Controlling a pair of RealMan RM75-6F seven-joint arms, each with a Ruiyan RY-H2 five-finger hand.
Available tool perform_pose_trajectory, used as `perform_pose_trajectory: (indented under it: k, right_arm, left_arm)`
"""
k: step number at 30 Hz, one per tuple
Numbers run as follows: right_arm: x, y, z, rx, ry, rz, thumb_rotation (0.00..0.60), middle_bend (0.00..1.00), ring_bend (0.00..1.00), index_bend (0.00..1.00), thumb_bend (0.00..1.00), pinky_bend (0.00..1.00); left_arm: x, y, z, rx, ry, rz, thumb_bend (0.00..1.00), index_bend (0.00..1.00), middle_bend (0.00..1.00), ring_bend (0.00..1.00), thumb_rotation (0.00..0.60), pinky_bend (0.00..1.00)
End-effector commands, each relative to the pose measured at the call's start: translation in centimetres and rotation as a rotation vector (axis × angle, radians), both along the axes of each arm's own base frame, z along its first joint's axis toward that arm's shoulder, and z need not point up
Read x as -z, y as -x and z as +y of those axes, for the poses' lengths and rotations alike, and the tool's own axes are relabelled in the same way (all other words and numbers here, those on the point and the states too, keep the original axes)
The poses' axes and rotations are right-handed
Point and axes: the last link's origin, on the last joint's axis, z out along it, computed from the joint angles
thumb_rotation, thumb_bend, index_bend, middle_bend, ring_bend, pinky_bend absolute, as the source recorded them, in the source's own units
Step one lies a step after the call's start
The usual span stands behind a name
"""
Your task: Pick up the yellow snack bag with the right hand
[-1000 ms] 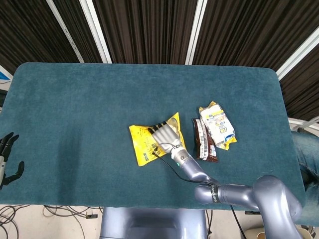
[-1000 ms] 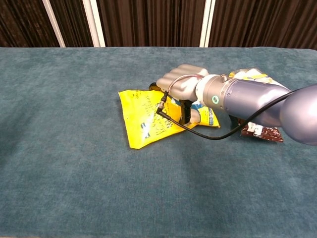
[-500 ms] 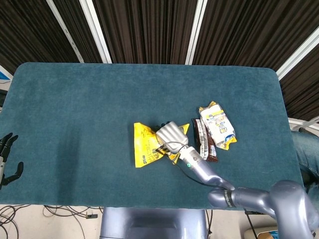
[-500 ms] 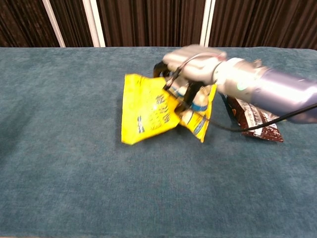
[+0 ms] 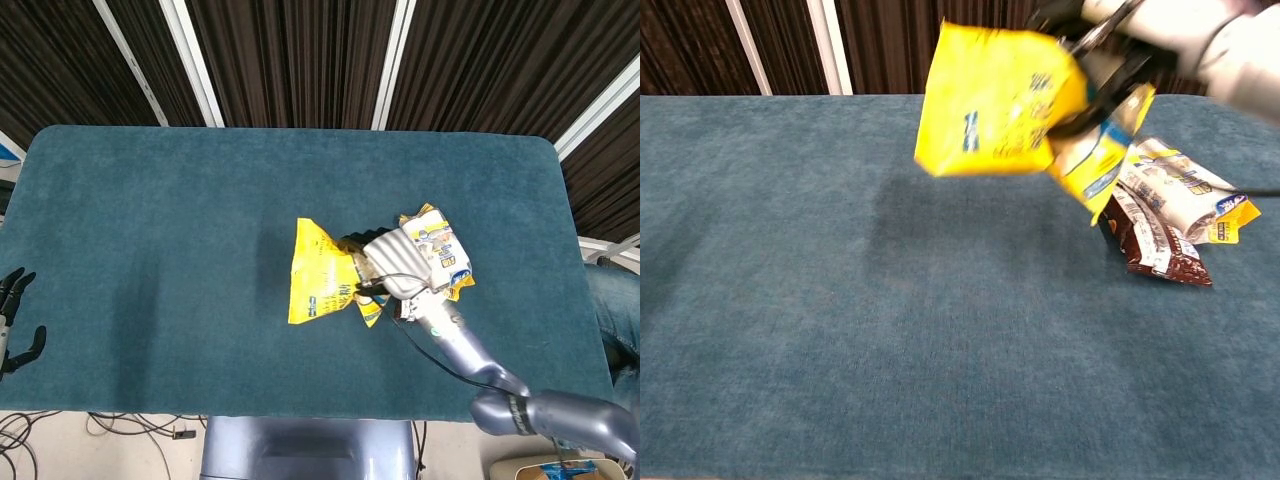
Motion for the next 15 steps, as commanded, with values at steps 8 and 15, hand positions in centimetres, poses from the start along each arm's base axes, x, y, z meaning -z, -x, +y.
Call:
perform_pose_trajectory:
  k: [8, 15]
  right_arm:
    - [-7.3, 2.0, 4.2, -0.064, -0.094, -0.265, 0.6, 0.58, 0.57, 0.51, 0.46, 0.57]
    - [-9.2, 2.5, 5.3, -0.089, -0.208, -0.39, 0.6, 0.57, 0.57, 0.51, 0.46, 0.57]
  left_arm:
    - [0.4, -0.6, -0.1, 0.01, 0.002, 0.013, 0.47, 0.05, 0.0, 0.03, 0.6, 0.01]
    - [0.3, -0.7, 0.0, 0.006, -0.005, 0.012, 0.47, 0.05, 0.0, 0.03, 0.6, 0.01]
